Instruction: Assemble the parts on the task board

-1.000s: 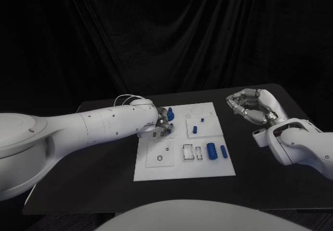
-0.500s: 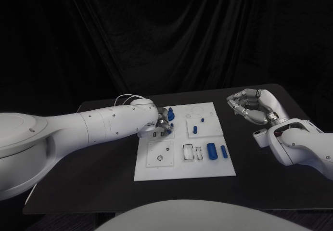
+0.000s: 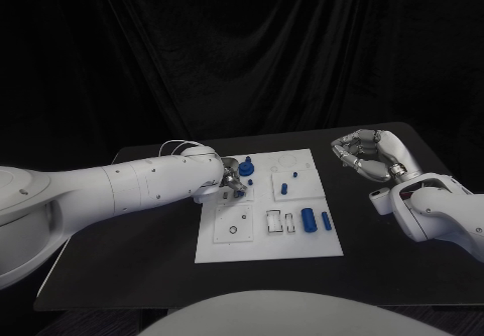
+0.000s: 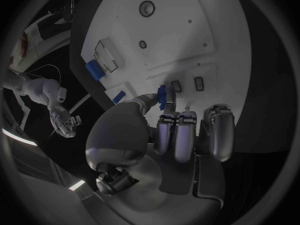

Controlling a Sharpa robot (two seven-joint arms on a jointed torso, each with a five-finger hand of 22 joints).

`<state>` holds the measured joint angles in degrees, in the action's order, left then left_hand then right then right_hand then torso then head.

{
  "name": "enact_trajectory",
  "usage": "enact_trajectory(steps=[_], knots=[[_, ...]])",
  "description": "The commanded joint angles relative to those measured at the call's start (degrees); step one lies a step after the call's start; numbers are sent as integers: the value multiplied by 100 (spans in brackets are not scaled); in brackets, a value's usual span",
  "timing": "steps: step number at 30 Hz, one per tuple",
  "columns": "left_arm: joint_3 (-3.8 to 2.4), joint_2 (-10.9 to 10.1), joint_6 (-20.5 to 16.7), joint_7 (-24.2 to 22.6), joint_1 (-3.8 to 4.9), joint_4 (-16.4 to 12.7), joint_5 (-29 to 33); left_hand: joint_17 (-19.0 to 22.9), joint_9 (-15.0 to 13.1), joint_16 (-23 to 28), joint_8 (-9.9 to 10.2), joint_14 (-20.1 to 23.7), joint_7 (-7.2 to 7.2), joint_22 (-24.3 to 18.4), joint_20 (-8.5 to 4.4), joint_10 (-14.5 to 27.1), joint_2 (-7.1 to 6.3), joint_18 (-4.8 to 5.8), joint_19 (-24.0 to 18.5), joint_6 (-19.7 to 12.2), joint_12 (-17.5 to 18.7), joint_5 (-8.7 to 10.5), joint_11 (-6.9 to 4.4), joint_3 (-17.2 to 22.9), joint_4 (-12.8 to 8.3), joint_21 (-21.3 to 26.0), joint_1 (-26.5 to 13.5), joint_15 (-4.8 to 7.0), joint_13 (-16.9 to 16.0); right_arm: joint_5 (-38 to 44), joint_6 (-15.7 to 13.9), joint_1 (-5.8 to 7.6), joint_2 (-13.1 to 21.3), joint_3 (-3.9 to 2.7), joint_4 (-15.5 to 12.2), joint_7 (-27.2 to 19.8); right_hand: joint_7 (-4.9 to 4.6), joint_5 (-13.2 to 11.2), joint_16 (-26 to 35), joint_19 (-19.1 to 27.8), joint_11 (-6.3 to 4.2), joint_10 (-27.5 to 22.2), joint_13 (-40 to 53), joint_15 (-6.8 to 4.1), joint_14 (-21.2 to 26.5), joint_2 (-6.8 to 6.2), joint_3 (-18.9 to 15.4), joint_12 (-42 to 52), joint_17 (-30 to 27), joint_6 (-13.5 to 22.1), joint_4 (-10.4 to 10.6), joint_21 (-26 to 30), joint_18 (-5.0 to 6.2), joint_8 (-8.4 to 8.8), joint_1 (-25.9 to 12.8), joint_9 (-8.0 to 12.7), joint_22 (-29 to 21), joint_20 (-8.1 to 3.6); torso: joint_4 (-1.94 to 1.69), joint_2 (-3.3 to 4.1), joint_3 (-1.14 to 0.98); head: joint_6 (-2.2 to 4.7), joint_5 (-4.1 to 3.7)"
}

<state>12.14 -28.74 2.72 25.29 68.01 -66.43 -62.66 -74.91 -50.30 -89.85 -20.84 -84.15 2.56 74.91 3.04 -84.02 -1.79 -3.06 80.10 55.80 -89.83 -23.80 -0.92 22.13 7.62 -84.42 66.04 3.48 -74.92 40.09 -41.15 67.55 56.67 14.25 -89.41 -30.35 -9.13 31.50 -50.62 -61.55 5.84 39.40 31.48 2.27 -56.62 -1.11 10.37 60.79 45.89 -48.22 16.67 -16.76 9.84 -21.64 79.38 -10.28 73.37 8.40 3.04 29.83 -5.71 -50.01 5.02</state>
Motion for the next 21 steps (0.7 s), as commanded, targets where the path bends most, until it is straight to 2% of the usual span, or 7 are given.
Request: enact_trajectory(steps=[1, 9, 14, 19, 21], knots=[[-5, -131, -264, 61, -9, -181, 7, -1509, -40, -15, 46, -585, -37, 573, -36, -598, -53, 21, 19, 73, -17, -25, -58, 325, -250, 37, -35, 37, -1508, 36, -59, -12, 13, -5, -2, 90, 12, 34, -23, -47, -28, -9, -5, 9, -35, 59, -29, 18, -5, 13, 11, -16, 52, -26, 3, 5, 5, 11, -1, -1, -1, 1, 2], [-4, -370, -374, 188, -9, -347, 7, -1509, -110, -15, 76, -585, -43, 596, -41, -598, -115, 24, 40, 144, -17, 23, -64, 546, -322, 38, -198, 44, -1508, 36, -43, -12, -1, -4, 20, 109, 12, 35, -24, -49, -28, -11, -7, 8, -35, 61, -30, 19, -8, 14, 12, -16, 52, -27, 0, 6, 6, 11, -2, -1, -1, 1, 26], [-4, -419, -450, 217, -10, -359, 86, -1509, -121, -15, 94, -585, -47, 601, -43, -598, -105, 25, 44, 176, -17, 48, -68, 610, -319, 41, -264, 47, -1508, 36, -29, -12, -9, -4, 24, 124, 12, 35, -24, -49, -28, -11, -7, 8, -35, 61, -30, 19, -8, 14, 12, -16, 52, -27, 0, 6, 6, 11, 2, 2, -1, 1, 34], [-4, -424, -493, 228, -14, -330, 517, -1509, -134, -15, 104, -585, -53, 604, -46, -598, -91, 24, 47, 202, -17, 51, -74, 673, -330, 43, -295, 51, -1508, 36, -3, -13, -21, -4, 16, 141, 11, 37, -27, -50, -28, -14, -10, 8, -35, 65, -32, 20, -13, 14, 14, -15, 52, -28, -6, 6, 7, 10, 3, 5, -3, 1, 28], [-4, -418, -533, 230, -18, -308, 599, -1509, -148, -15, 116, -585, -53, 602, -49, -598, -100, 23, 46, 215, -17, 114, -73, 702, -334, 48, -338, 54, -1508, 36, 3, -13, -24, -4, 14, 141, 11, 38, -27, -50, -27, -17, -11, 8, -34, 66, -33, 20, -15, 15, 14, -15, 52, -28, -8, 7, 7, 10, 6, -1, -2, 1, 22]])
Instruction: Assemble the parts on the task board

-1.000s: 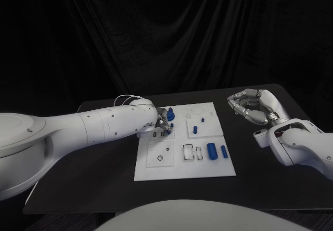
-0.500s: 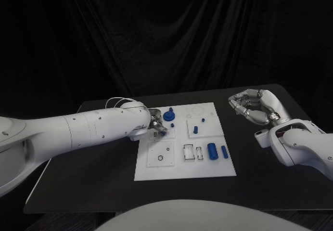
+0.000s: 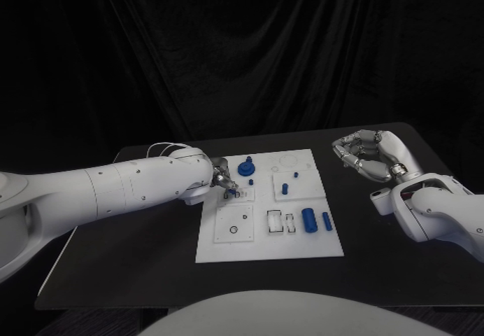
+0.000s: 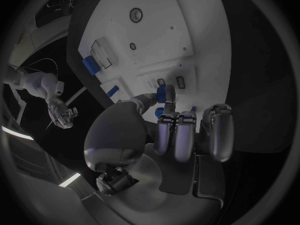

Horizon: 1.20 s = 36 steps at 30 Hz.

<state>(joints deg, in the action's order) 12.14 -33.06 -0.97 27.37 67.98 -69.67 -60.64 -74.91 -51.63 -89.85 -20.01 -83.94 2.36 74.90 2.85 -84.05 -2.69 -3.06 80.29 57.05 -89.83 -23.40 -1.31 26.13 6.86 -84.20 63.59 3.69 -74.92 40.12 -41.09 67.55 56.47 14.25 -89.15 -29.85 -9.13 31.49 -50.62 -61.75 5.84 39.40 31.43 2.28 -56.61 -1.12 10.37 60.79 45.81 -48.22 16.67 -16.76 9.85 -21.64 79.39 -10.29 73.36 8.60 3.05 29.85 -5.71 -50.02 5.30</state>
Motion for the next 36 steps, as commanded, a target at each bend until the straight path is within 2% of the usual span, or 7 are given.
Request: enact_trajectory(steps=[1, 4, 10, 19, 29, 36], knots=[[-5, 14, -193, 23, -17, 22, 423, -1509, -17, -15, 35, -606, -34, 605, -30, -595, -9, 23, 29, 93, -17, 89, -36, 308, -258, 25, -101, 34, -1508, 32, -1, -13, -4, -4, -12, 91, 11, 39, -28, -30, -27, -17, -7, 8, -35, 66, -33, 20, -7, 15, 14, -15, 51, -28, -8, 7, 9, -10, 6, -4, -3, 2, -10], [-5, 11, -307, 19, -25, 27, 478, -1509, -31, -15, 45, -606, -36, 601, -32, -595, -7, 21, 24, 108, -17, 172, -38, 326, -254, 32, -144, 35, -1508, 32, -2, -13, 4, -4, -15, 91, 11, 39, -28, -30, -27, -17, -7, 8, -35, 66, -33, 20, -7, 15, 14, -15, 51, -28, -8, 7, 9, -10, 2, -4, -5, 2, -20], [-5, 0, -578, -19, -62, 8, 521, -1509, -34, -15, 53, -606, -37, 591, -33, -595, 1, 17, 14, 105, -17, 184, -39, 339, -259, 40, -146, 35, -1508, 32, -9, -13, 18, -4, -16, 97, 12, 40, -28, -31, -27, -21, -9, 8, -34, 66, -34, 19, -10, 16, 13, -14, 51, -29, -9, 8, 9, -10, 3, -3, -2, 2, -11], [-5, -14, -950, -157, -211, -35, 532, -1509, -44, -15, 73, -606, -36, 589, -35, -595, 18, 16, 12, 89, -17, 177, -40, 380, -285, 44, -133, 37, -1508, 32, -9, -13, 24, -4, -29, 103, 12, 40, -29, -31, -27, -23, -10, 8, -33, 66, -34, 19, -12, 17, 12, -14, 51, -29, -9, 8, 9, -10, 2, -5, -3, 2, -30], [-5, -30, -1273, -283, -392, -38, 118, -1509, -61, -15, 88, -606, -26, 596, -35, -595, 8, 17, 19, 95, -17, 212, -32, 382, -274, 45, -175, 35, -1508, 32, 2, -13, 46, -4, -36, 122, 13, 42, -31, -32, -28, -29, -13, 8, -33, 63, -36, 19, -17, 18, 10, -13, 50, -30, -9, 9, 10, -11, 1, -3, -2, 2, -44], [-5, -57, -1437, -370, -473, -83, 67, -1509, -64, -15, 90, -606, -27, 597, -35, -595, 16, 17, 20, 100, -17, 211, -32, 386, -268, 45, -182, 35, -1508, 32, 17, -14, 53, -4, -41, 139, 14, 44, -33, -33, -28, -32, -16, 7, -33, 60, -38, 20, -21, 19, 8, -13, 50, -31, -8, 10, 12, -11, 2, -1, -2, 2, -39]])
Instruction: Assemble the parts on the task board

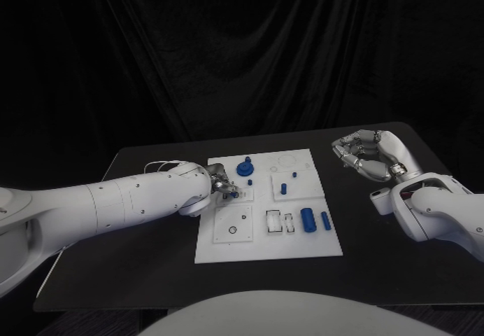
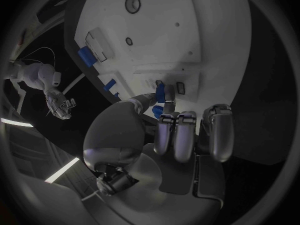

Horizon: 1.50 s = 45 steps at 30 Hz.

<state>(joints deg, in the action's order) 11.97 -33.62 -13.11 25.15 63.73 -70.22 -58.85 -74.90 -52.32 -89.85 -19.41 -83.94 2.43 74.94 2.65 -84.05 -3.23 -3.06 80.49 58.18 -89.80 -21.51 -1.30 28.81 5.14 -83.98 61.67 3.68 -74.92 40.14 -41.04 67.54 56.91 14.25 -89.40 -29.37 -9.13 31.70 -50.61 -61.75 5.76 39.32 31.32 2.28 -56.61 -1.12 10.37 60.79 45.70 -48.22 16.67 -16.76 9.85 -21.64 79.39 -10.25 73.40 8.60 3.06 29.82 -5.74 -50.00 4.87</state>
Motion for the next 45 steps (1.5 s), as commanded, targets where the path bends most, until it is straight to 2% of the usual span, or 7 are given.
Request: enact_trajectory(steps=[1, 7, 27, 45], knots=[[12, -12, -256, -159, -62, -49, -116, -1510, 3, -15, 30, -606, -35, 590, -15, -595, 74, 16, -3, -10, -20, 18, -34, 122, -95, 25, 10, 36, -1508, 30, 17, -14, 10, -4, -15, 97, 14, 23, -34, -33, -20, -23, -6, 8, -33, 61, -38, 20, -10, 19, 7, -13, 50, -31, -8, 6, 8, -11, -1, 1, 2, 0, 4], [12, -32, -325, -188, -96, -83, -124, -1510, 1, -15, 30, -606, -37, 592, -15, -595, 74, 17, -1, -7, -20, 16, -35, 124, -97, 24, 10, 36, -1508, 30, 41, -14, 12, -4, -12, 122, 17, 27, -37, -35, -22, -27, -9, 6, -34, 59, -38, 22, -16, 19, 2, -12, 50, -34, 0, 6, 9, -12, -2, -2, 4, 0, 11], [12, 4, -212, -153, -183, -49, -125, -1510, -21, -15, 47, -606, -42, 585, -17, -595, 78, 13, -6, 45, -20, 89, -39, 96, -43, 38, -79, 39, -1508, 30, 83, -15, 13, -4, -1, 163, 28, 97, -65, -50, -34, -41, -41, -6, -34, 48, -25, 46, -66, 9, -9, -9, 51, -63, 85, 6, 25, -23, 3, 1, 1, 0, 15], [12, 41, -120, -128, -209, -47, -125, -1510, -31, -15, 60, -606, -45, 581, -19, -595, 93, 10, -9, 70, -20, 96, -42, 66, -1, 47, -133, 43, -1508, 30, 93, -15, 7, -4, 13, 172, 28, 97, -65, -50, -34, -41, -41, -6, -34, 48, -25, 46, -66, 9, -9, -9, 51, -63, 85, 6, 25, -23, 3, 0, 0, 0, -1]])
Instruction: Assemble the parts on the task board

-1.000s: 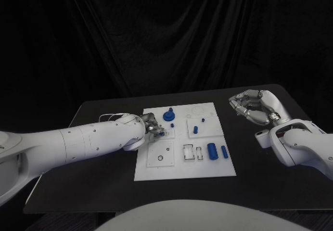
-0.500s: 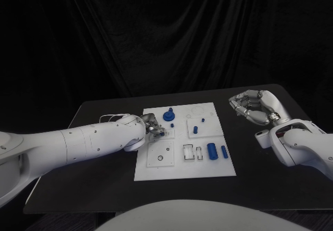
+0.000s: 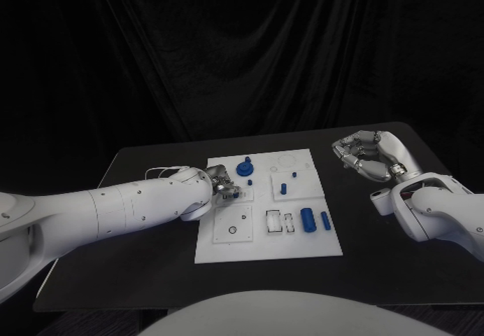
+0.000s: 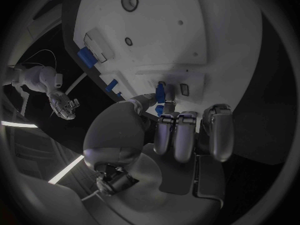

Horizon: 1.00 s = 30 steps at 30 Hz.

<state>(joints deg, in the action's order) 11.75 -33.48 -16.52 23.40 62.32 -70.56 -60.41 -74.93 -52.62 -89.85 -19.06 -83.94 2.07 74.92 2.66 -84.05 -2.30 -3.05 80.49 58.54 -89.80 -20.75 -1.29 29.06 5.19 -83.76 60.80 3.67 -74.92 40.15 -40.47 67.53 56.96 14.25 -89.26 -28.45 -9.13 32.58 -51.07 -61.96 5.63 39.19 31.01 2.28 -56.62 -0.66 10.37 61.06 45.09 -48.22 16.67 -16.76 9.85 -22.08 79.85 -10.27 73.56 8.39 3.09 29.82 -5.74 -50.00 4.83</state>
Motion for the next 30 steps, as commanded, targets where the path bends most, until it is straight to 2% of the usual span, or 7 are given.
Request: enact_trajectory(steps=[1, 12, 15, 19, 23, 30], knots=[[34, 28, 232, 53, -69, -7, 31, -1507, -2, -15, 27, -606, -10, 577, -20, -595, -1, 8, -15, 37, -20, 19, -43, 34, -2, 29, -54, 44, -1508, 30, 38, -14, 2, -4, 0, 81, 28, 20, -23, -31, -22, -29, -14, -6, -34, 3, -24, 22, -12, 10, -7, -8, 51, -21, 46, 8, 10, -3, 0, 0, -1, 0, 3], [34, -34, 297, 122, -71, -19, 31, -1507, -13, -15, 44, -606, -16, 567, -22, -595, -4, 4, -25, 50, -20, 47, -47, -3, 6, 43, -76, 47, -1508, 30, 55, -14, -5, -4, 15, 111, 29, 30, -28, -33, -23, -30, -19, -7, -35, 0, -24, 27, -20, 11, -8, -8, 51, -25, 56, 8, 13, -5, -3, -2, 1, 0, 22], [34, -56, 300, 137, -72, -30, 31, -1507, -28, -15, 88, -606, -20, 565, -25, -595, 20, 2, -28, 68, -20, 277, -50, -92, 55, 58, -128, 51, -1508, 30, 61, -14, -11, -4, 22, 115, 29, 30, -28, -33, -23, -30, -19, -7, -35, 0, -24, 27, -20, 11, -8, -8, 51, -25, 56, 8, 13, -5, -3, -1, 1, 0, 32], [34, -76, 303, 151, -72, -32, 31, -1507, -36, -15, 144, -606, -8, 544, -25, -595, 36, -5, -51, 67, -20, 431, -42, -217, 136, 87, -203, 46, -1508, 30, 68, -14, -19, -4, 31, 120, 29, 30, -28, -33, -23, -30, -19, -7, -35, 0, -24, 27, -20, 11, -8, -8, 51, -25, 56, 8, 13, -5, -3, 0, 2, 0, 32], [34, -85, 312, 148, -74, -26, 31, -1507, -44, -15, 246, -606, 16, 523, -10, -595, 77, -14, -80, 38, -20, 759, -20, -462, 281, 127, -286, 29, -1508, 30, 73, -14, -27, -4, 38, 122, 29, 36, -30, -34, -24, -30, -21, -8, -35, -3, -24, 29, -24, 9, -9, -7, 51, -28, 62, 8, 14, -5, 2, 1, -1, 0, 42], [34, -76, 328, 110, -77, -13, 31, -1507, -28, -15, 434, -606, 77, 495, 23, -595, 98, -29, -127, -38, -20, 1064, 30, -892, 507, 193, -369, -12, -1508, 30, 81, -14, -34, -4, 46, 124, 27, 44, -34, -36, -22, -29, -25, -8, -36, -5, -28, 33, -29, 8, -4, -7, 51, -31, 61, 8, 16, -6, 1, 1, 1, 0, 41]])
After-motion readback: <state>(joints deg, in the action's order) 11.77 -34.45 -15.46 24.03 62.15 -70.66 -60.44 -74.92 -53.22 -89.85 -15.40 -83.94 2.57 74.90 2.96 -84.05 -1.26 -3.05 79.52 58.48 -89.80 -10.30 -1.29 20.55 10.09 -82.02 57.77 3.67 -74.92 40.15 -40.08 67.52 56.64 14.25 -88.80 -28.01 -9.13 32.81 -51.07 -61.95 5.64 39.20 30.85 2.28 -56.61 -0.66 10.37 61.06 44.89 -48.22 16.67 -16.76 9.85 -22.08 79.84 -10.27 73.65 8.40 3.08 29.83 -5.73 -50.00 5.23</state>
